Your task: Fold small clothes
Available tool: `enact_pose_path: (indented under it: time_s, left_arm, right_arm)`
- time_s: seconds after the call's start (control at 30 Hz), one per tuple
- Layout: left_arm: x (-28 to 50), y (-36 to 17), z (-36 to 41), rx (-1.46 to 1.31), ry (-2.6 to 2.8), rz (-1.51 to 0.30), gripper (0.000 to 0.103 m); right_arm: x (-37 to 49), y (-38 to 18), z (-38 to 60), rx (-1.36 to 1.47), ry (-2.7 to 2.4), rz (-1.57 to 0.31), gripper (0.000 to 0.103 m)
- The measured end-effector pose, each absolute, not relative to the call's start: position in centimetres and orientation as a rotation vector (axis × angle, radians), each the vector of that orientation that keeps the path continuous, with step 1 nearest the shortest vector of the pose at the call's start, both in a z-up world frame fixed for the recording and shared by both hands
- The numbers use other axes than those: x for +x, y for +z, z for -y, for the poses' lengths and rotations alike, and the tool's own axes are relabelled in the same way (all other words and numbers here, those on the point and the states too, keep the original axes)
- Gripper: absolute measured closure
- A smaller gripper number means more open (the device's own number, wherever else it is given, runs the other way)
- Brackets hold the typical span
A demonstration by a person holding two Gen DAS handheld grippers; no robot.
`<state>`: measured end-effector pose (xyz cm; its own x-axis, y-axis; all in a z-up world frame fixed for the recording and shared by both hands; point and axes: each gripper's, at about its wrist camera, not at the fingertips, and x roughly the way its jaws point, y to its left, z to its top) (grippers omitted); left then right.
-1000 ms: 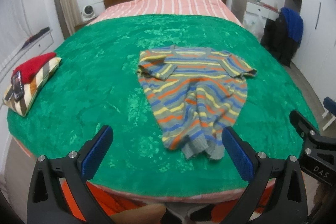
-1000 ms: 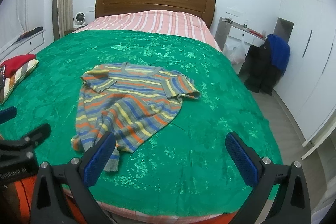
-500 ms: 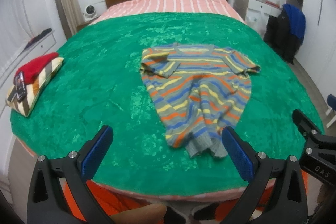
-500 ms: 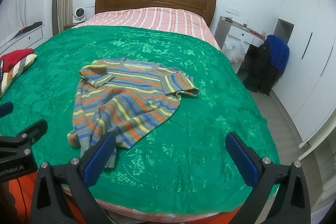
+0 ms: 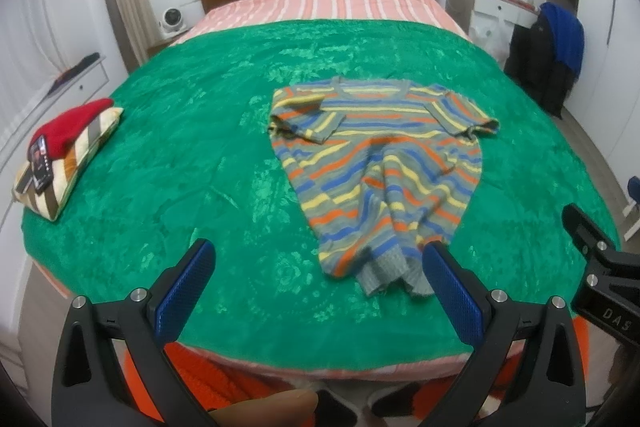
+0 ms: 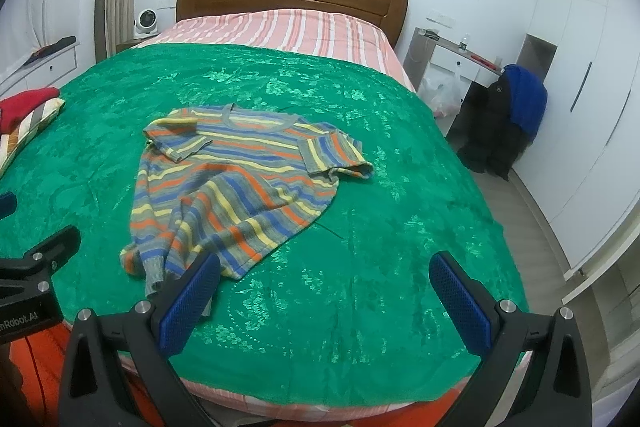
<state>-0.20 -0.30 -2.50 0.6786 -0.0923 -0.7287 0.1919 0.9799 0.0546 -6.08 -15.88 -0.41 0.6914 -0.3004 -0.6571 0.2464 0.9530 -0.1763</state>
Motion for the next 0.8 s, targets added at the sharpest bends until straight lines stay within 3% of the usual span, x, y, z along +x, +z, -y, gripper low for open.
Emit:
enact_pose_path:
  time_s: [0.8]
  left_arm:
    - [-0.23, -2.87, 0.72, 0.149, -0.166, -0.819, 0.0]
  right_arm:
    - [-6.0, -0.64, 16.34, -0.083, -0.329, -0.759, 0.0]
